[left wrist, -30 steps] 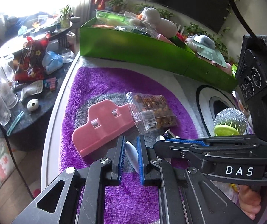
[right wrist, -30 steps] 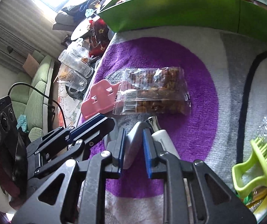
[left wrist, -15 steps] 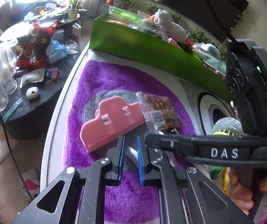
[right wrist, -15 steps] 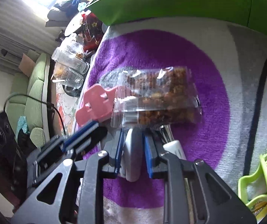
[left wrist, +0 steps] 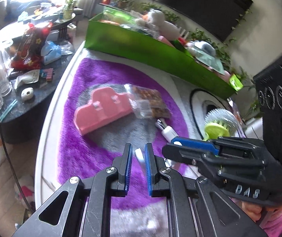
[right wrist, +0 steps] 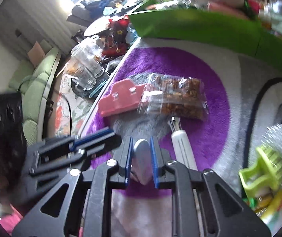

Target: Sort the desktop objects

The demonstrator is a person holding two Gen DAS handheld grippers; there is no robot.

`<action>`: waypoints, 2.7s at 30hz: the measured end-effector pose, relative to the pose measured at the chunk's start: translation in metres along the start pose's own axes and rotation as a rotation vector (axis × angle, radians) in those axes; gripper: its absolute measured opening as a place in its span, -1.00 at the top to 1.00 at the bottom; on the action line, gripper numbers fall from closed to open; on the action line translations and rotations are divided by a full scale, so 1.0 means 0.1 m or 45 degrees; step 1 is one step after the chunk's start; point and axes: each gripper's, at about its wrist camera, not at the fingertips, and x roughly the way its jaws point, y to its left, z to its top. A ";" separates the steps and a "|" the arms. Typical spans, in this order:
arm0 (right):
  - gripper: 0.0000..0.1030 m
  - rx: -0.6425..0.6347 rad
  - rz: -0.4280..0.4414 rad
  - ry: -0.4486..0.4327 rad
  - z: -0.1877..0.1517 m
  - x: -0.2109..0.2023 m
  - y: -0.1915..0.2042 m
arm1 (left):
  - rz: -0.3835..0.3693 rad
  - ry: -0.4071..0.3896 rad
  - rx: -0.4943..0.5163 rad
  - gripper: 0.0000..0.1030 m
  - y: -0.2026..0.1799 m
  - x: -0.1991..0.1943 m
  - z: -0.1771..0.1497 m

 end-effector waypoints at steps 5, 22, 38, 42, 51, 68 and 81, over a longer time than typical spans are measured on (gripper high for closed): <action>0.63 -0.063 -0.049 -0.001 -0.30 -0.19 0.07 | -0.031 0.045 0.076 0.80 -0.20 -0.08 -0.19; 0.60 -0.001 -0.030 0.023 -0.91 -0.15 0.11 | 0.091 0.087 0.068 0.80 -0.31 -0.11 -0.78; 0.76 -0.013 -0.056 -0.099 -0.99 -0.13 0.10 | 0.137 -0.040 0.177 0.81 -0.37 -0.10 -0.88; 0.77 -0.009 -0.051 -0.129 -0.97 -0.21 0.10 | 0.153 -0.085 0.221 0.81 -0.47 -0.16 -0.85; 0.77 -0.067 -0.083 -0.232 -0.78 -0.54 0.15 | 0.140 -0.181 0.260 0.81 -0.62 -0.35 -0.60; 0.77 -0.107 -0.086 -0.304 -0.27 -0.71 0.16 | 0.161 -0.278 0.311 0.81 -0.64 -0.46 -0.09; 0.77 -0.108 -0.117 -0.311 0.23 -0.72 0.07 | 0.138 -0.315 0.335 0.81 -0.61 -0.37 0.35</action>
